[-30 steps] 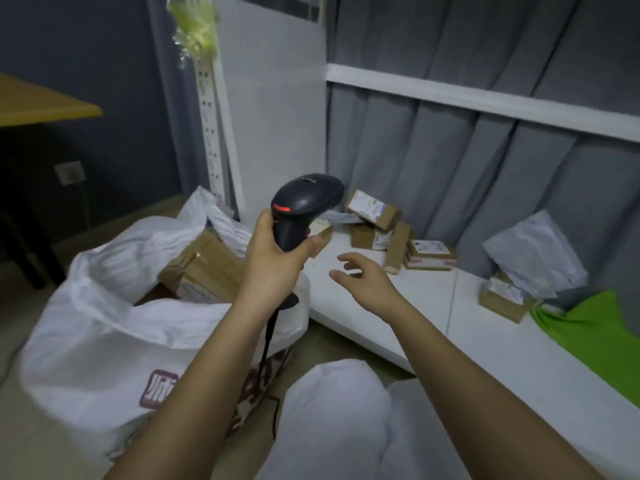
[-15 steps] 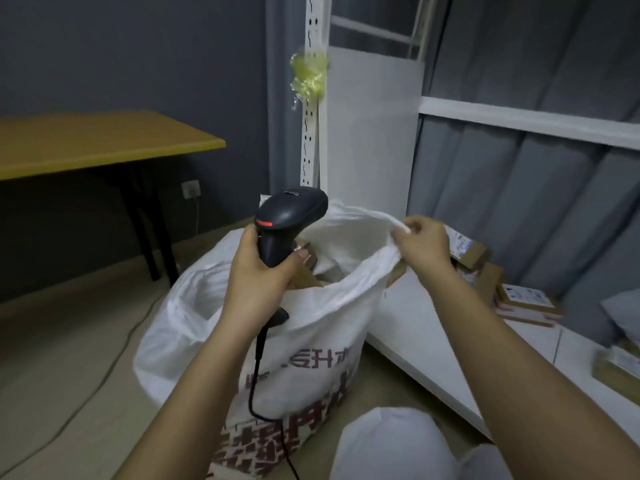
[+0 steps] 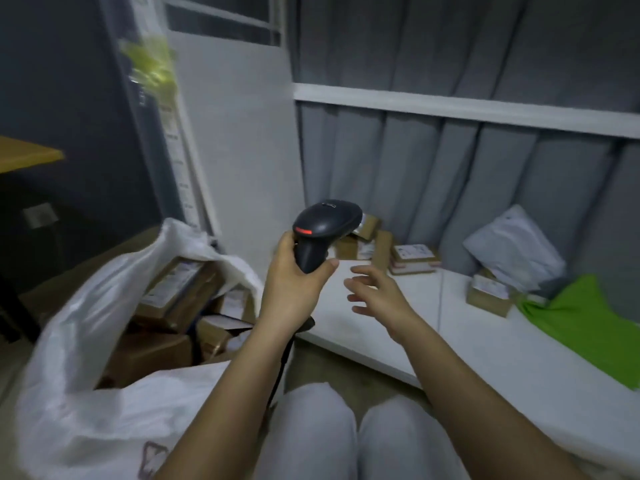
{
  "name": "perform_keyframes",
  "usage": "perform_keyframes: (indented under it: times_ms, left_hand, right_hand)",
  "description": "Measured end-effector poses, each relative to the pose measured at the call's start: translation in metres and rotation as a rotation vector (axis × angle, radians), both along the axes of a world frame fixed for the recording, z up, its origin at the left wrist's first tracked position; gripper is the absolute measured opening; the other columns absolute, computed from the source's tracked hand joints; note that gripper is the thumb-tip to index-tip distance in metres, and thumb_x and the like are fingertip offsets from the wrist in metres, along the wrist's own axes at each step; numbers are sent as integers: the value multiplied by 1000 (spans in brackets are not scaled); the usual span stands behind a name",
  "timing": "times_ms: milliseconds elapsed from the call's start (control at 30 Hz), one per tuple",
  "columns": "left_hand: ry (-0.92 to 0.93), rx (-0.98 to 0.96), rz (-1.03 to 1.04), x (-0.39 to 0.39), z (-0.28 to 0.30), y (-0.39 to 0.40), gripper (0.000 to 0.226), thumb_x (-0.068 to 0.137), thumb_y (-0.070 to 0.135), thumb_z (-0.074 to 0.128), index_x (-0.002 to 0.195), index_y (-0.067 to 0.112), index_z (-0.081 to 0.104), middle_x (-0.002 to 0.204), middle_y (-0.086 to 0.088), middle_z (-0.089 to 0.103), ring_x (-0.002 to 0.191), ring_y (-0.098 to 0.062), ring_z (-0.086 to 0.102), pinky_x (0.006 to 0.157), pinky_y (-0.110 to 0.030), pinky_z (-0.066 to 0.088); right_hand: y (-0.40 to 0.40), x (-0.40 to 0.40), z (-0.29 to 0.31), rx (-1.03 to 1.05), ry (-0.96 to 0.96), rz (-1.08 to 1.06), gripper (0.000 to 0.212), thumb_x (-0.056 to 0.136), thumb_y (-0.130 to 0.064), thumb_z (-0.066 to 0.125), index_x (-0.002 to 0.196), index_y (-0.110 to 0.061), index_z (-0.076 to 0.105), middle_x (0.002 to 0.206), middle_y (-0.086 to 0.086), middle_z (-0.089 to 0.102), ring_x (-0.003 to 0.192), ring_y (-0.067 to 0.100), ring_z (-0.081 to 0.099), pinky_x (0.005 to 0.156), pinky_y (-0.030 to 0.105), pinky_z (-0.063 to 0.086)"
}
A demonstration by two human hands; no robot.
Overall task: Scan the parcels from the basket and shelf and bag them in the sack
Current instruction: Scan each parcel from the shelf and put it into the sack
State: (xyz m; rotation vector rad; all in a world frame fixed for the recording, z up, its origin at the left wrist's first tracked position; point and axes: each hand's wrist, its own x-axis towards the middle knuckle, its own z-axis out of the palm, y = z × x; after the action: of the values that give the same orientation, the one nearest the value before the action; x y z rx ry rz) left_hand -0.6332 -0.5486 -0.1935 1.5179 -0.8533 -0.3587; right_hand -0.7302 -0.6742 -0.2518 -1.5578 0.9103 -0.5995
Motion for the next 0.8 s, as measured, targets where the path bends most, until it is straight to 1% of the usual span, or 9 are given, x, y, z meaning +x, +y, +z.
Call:
perform_keyframes:
  times_ms: [133,300,367,467,567,600,667,733,800]
  left_hand:
    - [20,55,-78,-17,-13,-60,43,82,23,73,118,27,49,108,2,63,95,-18,63,84,-47,56]
    - [9,127,-139,-16,-41,-144,45,83,20,73,120,23,48,110,0,62,96,-25,62,84,-41,55]
    - [20,151,-133,-7,-58,-177,46,82,19,73,121,21,49,111,-3,62,97,-26,62,85,-43,55]
    - [61,183,-91,11,-88,-220,40,82,17,73,114,20,49,104,-4,63,92,-27,63,85,-50,54]
    - [115,209,-30,35,-131,-270,33,82,16,73,103,19,48,97,-8,62,87,-29,63,82,-54,54]
    - [124,222,-9,44,-146,-285,32,82,15,73,101,19,48,96,-9,62,87,-29,63,82,-54,54]
    - [142,236,24,62,-173,-313,32,82,15,73,101,19,48,96,-8,63,88,-28,64,83,-52,54]
    - [168,229,51,79,-198,-335,32,82,16,73,104,16,50,95,-5,63,86,-26,65,82,-50,55]
    - [205,220,58,94,-221,-350,31,83,15,73,105,14,51,93,-4,63,80,-24,65,76,-44,57]
  right_hand:
    - [-44,-29,-24,67,46,-118,24,94,-23,62,117,-24,56,113,6,61,97,19,64,80,28,55]
    - [-113,-41,-65,148,96,-258,27,95,-19,61,121,-19,56,112,7,61,98,22,62,87,33,54]
    - [-146,-37,-85,166,112,-290,28,94,-17,62,121,-16,57,110,9,61,97,24,62,87,35,54]
    - [-191,-26,-112,157,116,-327,25,91,-14,66,115,-10,58,98,13,61,80,22,59,77,35,52]
    - [-246,1,-150,77,215,-355,24,89,-19,68,111,-11,59,91,11,61,70,17,55,75,33,47]
    - [-265,12,-163,37,263,-358,30,89,-22,68,115,-11,58,94,10,62,72,16,56,76,31,46]
    - [-299,37,-187,-34,354,-364,44,88,-31,69,125,-12,54,113,10,61,92,20,60,82,29,44]
    - [-328,65,-210,-55,415,-366,65,86,-37,70,140,-16,41,134,12,49,118,28,53,94,37,43]
    - [-349,91,-231,-92,459,-385,86,83,-42,72,150,-20,23,143,12,36,130,33,41,103,44,38]
